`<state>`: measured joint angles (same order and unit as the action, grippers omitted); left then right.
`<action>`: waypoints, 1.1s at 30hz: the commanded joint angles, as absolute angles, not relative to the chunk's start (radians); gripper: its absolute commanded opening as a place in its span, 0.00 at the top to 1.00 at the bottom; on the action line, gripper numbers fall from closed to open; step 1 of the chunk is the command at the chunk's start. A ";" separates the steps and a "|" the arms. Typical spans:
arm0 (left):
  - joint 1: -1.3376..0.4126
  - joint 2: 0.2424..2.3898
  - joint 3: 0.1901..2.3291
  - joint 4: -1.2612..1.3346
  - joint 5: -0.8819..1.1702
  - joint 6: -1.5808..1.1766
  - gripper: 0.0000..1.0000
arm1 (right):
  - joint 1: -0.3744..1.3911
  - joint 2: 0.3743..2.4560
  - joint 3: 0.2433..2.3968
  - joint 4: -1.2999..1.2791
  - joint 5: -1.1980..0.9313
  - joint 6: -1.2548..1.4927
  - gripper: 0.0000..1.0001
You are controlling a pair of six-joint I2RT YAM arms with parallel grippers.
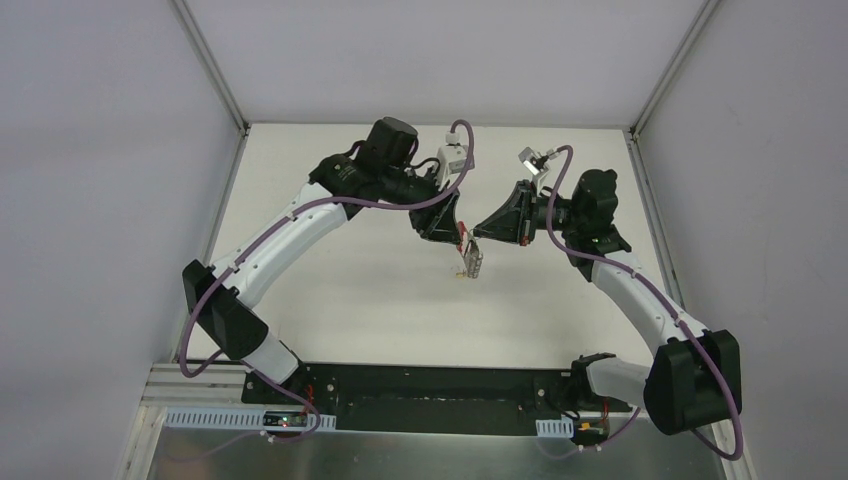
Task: Put the keys on the keyring
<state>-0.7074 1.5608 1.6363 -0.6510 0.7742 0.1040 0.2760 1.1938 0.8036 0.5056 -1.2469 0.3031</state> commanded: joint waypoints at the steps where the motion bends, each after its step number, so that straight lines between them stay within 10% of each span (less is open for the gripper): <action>1: -0.724 1.582 1.626 -0.604 0.760 0.077 0.57 | 0.271 1.178 0.819 0.574 -1.272 0.304 1.00; 22: -0.738 1.625 1.583 -0.510 0.804 -0.019 0.62 | 0.267 1.173 0.811 0.574 -1.267 0.297 1.00; 33: -0.737 1.645 1.601 -0.515 0.819 -0.031 0.83 | 0.261 1.169 0.810 0.574 -1.264 0.296 1.00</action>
